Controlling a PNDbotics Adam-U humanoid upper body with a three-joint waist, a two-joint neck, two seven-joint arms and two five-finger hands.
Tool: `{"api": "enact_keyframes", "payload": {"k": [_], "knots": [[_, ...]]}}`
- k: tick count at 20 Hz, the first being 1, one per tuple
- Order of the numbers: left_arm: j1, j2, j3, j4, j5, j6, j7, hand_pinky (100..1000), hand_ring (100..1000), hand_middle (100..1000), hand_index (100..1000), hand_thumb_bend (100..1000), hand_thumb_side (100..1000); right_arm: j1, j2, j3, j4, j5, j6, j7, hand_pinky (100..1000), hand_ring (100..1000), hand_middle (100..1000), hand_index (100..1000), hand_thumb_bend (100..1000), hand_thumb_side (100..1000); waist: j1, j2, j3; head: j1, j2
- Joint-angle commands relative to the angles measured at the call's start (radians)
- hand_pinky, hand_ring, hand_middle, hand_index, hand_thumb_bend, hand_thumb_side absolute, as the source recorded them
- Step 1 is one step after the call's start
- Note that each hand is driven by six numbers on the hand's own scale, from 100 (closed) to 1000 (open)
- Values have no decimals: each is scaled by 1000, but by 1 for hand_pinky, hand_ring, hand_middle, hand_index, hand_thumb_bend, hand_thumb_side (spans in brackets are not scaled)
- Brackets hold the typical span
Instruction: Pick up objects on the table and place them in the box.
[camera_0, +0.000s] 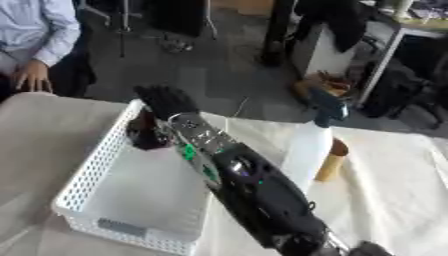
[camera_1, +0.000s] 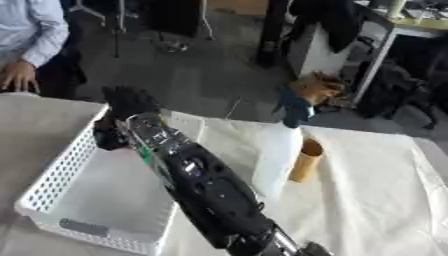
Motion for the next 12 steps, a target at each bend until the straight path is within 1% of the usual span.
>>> {"api": "enact_keyframes", "payload": {"k": [1, 2, 3, 4, 5, 10, 11, 12], "knots": [[-23, 5, -2, -13, 6, 0, 0, 917, 749, 714, 789, 100, 880, -16, -9, -6, -17, -17, -31, 18, 613, 727, 734, 790, 209, 982, 12, -16, -2, 8, -4], [-23, 5, -3, -13, 6, -1, 0, 917, 749, 714, 789, 100, 880, -16, -9, -7, -19, -21, -34, 21, 613, 727, 734, 790, 209, 982, 13, -17, -3, 10, -3], [-23, 5, -3, -13, 6, -1, -1, 917, 748, 714, 789, 100, 880, -16, -10, -8, -22, -25, -35, 22, 666, 766, 765, 823, 215, 1000, 13, -17, -3, 12, -3], [-23, 6, -2, -13, 7, -2, 0, 917, 748, 714, 789, 100, 880, -17, -11, -8, -25, -29, -36, 21, 666, 766, 765, 823, 215, 1000, 14, -17, -3, 13, -3], [-23, 6, -2, -13, 7, -2, 0, 918, 748, 715, 789, 100, 881, -18, -13, -9, -28, -33, -36, 19, 695, 784, 780, 843, 222, 1000, 14, -17, -4, 14, -2], [-22, 8, -2, -13, 7, -5, 0, 917, 749, 714, 789, 100, 879, -21, -21, -10, -46, -53, -35, 3, 733, 805, 796, 869, 224, 1000, 17, -18, -9, 24, 1], [-22, 8, -2, -13, 8, -5, 0, 917, 749, 714, 789, 100, 879, -22, -22, -10, -49, -55, -35, 0, 741, 808, 798, 870, 202, 1000, 17, -18, -10, 26, 2], [-21, 8, -1, -13, 8, -6, 0, 917, 749, 715, 789, 100, 879, -23, -24, -12, -54, -56, -33, -5, 738, 805, 796, 872, 217, 1000, 18, -18, -11, 29, 3]]}}
